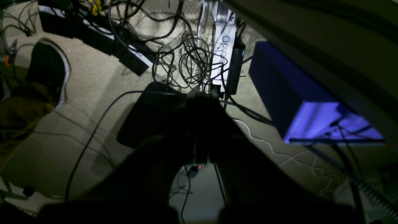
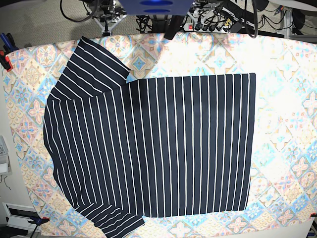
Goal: Fold the T-shirt properly
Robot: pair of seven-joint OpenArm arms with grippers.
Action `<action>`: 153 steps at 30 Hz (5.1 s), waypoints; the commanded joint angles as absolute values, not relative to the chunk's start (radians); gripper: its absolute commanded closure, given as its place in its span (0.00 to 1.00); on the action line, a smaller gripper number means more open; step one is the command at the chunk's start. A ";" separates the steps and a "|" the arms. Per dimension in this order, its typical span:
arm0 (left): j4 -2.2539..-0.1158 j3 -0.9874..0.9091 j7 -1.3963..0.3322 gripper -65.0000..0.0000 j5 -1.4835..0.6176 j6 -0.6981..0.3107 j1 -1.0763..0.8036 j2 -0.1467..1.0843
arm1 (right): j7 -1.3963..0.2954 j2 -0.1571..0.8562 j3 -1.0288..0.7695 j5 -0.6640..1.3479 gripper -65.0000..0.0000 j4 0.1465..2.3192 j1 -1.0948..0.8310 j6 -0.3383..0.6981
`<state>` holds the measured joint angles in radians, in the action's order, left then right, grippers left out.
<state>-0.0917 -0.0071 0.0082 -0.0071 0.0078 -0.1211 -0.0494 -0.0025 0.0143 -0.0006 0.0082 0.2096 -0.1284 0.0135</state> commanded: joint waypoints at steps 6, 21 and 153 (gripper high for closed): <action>-0.093 -0.008 0.008 1.00 -0.007 0.007 -0.131 -0.050 | -0.001 0.018 0.001 0.010 1.00 0.211 -0.131 0.012; -0.094 -0.002 0.010 1.00 0.002 0.007 -0.197 -0.010 | 0.005 0.044 0.001 0.008 1.00 0.213 -0.209 0.012; -1.448 -0.529 -0.746 1.00 -0.949 0.005 -0.355 0.001 | -0.492 0.183 -0.090 0.015 0.71 1.899 -0.743 0.007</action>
<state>-1.4380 -0.5316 -0.7284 -0.9585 -0.0006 -0.3489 -0.0025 -0.5152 0.1745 -0.0841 0.0132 1.8812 -0.7452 0.0147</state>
